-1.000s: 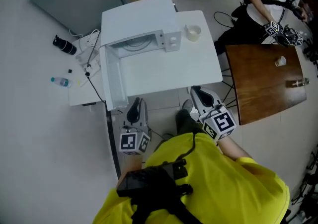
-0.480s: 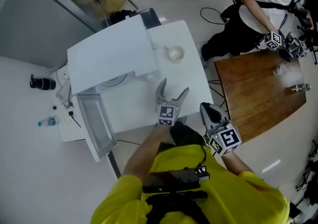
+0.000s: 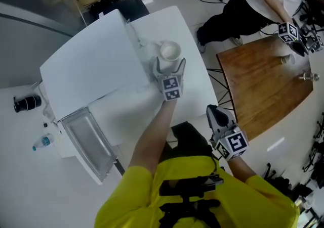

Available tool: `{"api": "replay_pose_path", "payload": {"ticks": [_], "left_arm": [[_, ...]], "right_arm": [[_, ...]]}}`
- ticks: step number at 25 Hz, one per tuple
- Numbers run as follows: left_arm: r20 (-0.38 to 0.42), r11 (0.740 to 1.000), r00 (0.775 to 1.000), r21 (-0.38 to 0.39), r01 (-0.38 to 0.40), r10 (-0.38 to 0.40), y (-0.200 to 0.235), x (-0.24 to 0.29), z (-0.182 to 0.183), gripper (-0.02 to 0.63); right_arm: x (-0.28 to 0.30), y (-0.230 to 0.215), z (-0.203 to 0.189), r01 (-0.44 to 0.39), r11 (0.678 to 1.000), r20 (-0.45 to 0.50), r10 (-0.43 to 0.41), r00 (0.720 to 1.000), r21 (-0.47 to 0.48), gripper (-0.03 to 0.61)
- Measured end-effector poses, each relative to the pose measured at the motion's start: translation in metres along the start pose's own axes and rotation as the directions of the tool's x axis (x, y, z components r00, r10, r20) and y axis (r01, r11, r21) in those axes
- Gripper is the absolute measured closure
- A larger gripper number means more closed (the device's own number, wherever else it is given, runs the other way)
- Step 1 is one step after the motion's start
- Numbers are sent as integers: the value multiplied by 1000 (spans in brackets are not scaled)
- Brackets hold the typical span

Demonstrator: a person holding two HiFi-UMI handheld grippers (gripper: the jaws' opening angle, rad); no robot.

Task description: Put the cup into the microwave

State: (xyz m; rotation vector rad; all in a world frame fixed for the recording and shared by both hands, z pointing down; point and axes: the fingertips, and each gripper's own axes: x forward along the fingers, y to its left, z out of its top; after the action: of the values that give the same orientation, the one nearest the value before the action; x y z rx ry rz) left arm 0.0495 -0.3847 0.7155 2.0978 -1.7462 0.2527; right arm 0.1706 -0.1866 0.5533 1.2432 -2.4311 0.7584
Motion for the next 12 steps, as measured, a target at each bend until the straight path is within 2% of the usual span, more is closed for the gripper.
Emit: {"api": "replay_pose_path", "payload": {"ticks": [3,8,10,12], "left_arm": [[9,999,1000,51,11,-11,2,21,2,123],[28,997,999,71,31,-33,1,47,3,120],[35,996,999,92,14,-17,0,49,3,120],[32,994,999,110,-1,-3,0,51,4,149]], "right_arm": [[2,12,-13,-5,998,-17,6,1000,58,572],[2,30,-33,-52,996,-72,57,996,70,572],[-4,37,-45,-57,994,-97,65,993,89,572],[-8,39,-53,-52,994,-113,62,992,94,572]]}}
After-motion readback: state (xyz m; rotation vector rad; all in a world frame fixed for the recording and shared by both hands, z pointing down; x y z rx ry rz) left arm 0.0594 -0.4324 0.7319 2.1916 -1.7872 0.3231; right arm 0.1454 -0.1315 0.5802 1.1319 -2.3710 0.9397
